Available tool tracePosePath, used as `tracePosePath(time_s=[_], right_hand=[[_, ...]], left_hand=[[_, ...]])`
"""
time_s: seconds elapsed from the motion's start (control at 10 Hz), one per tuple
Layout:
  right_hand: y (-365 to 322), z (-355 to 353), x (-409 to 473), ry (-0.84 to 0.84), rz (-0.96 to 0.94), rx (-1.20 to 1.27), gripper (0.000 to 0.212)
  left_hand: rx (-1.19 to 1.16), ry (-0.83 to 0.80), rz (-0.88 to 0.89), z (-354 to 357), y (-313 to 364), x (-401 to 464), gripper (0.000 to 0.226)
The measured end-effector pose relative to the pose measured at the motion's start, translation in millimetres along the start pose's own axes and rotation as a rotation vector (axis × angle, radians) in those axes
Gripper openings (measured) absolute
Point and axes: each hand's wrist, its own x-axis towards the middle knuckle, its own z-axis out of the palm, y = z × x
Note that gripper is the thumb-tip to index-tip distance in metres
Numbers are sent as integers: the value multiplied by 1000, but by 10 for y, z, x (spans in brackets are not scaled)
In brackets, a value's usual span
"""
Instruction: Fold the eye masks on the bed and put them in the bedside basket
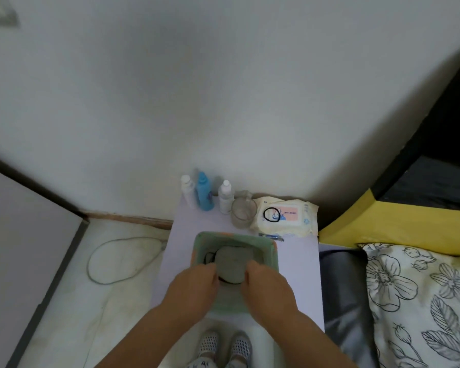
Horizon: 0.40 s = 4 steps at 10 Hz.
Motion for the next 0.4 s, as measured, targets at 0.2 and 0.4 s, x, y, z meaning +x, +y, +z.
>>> tracePosePath(time_s=[0.2, 0.4], right_hand=[[-84, -296, -311, 73, -20, -25, 19], [-187, -433, -740, 193, -13, -48, 19]], left_hand=[[-63, 100, -33, -264, 101, -362, 21], [-89, 189, 5, -477, 209, -808, 22]])
